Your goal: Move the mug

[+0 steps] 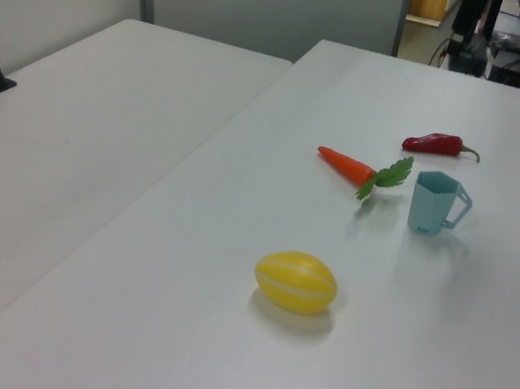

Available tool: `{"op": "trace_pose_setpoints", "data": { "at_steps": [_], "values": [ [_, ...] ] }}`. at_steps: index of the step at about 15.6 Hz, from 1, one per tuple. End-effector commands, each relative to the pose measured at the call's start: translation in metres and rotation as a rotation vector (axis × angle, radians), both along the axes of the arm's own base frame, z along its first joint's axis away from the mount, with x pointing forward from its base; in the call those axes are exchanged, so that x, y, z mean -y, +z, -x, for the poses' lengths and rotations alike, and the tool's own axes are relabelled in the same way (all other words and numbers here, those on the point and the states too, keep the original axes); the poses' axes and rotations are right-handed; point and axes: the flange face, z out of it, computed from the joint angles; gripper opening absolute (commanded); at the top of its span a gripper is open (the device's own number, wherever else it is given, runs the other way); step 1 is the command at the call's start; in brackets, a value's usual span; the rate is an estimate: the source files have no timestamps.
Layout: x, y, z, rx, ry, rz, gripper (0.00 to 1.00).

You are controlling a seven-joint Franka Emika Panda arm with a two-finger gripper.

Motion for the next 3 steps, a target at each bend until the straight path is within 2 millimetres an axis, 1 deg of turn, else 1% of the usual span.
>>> {"op": "trace_pose_setpoints", "data": {
  "at_steps": [1, 3],
  "values": [
    [-0.0029, 0.0028, -0.0014, 0.018, 0.023, -0.015, 1.0],
    [-0.0038, 0.0028, -0.0007, 0.017, 0.024, -0.015, 1.0]
  ]
}}
